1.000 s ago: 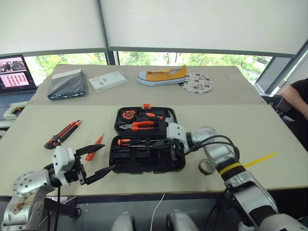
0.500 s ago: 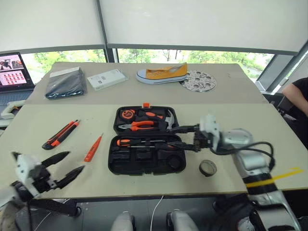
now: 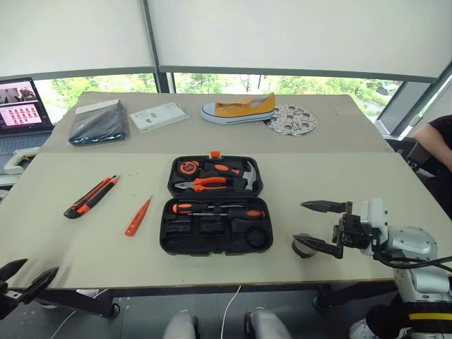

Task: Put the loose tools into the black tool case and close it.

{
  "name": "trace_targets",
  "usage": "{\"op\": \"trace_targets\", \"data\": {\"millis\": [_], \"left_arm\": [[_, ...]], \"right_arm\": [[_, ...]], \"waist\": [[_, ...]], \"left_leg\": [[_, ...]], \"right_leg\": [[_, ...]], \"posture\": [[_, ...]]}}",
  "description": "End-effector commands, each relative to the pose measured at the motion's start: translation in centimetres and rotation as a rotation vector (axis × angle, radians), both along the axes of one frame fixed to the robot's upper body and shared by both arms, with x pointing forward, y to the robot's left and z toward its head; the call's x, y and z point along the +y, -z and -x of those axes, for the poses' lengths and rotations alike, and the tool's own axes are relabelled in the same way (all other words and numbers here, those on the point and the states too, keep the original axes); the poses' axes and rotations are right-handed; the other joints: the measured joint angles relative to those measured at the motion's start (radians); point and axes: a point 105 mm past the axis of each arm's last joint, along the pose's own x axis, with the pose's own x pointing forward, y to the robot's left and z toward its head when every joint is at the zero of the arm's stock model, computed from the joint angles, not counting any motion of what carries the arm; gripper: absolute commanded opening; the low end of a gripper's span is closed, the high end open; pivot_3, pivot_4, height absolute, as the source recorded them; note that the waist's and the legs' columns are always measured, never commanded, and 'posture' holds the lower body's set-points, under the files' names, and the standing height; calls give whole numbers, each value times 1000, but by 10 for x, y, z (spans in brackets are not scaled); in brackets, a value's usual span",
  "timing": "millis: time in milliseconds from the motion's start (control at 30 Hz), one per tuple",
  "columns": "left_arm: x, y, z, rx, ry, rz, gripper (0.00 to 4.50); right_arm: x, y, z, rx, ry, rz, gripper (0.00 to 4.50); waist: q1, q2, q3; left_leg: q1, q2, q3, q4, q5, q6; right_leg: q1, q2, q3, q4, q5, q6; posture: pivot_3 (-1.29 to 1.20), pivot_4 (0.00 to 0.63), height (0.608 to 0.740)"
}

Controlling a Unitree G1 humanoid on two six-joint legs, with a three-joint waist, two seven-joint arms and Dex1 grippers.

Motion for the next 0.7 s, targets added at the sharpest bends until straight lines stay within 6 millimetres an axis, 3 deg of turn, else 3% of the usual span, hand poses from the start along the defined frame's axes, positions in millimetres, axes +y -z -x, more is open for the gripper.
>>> {"op": "trace_targets", "data": {"millis": [33,200,433,533,567,700], "left_arm": [[-43,-14,-26,2,74,55,4500],[-89,-4,-62,53,92,18,4500],[-102,22,-92,161,9,-48,4500],[-113,28,-96,160,16,-17,3832],[-114,30,-97,160,8,-6,3284],[-120,29,-102,109,-18,63,1961]], "right_arm": [[21,-35,2,-101,-78,-25,4447],[36,-46,0,-108,-120,-32,4447],[43,-50,-10,-113,-121,-29,4447],[43,-50,-11,-108,-116,-26,4500],[42,-49,-11,-104,-113,-21,4500],[40,-47,-10,-94,-101,-14,4500]], "waist": [[-2,0,0],[0,0,0],[-4,0,0],[-1,0,0],[0,0,0],[9,1,0]], "left_leg": [[0,0,0,0,0,0],[0,-1,0,0,2,2],[-1,-2,0,0,2,2],[2,-2,-1,0,2,2],[4,-2,-1,0,2,2],[7,-3,-1,0,2,2]], "right_leg": [[0,0,1,0,0,0],[2,1,1,-1,5,7],[1,2,2,-1,8,1],[4,2,2,-1,9,1],[7,2,2,-1,8,1],[11,1,2,-3,7,3]], "posture": [[0,150,740],[0,150,740],[0,150,740],[0,150,740],[0,150,740],[0,150,740]]}}
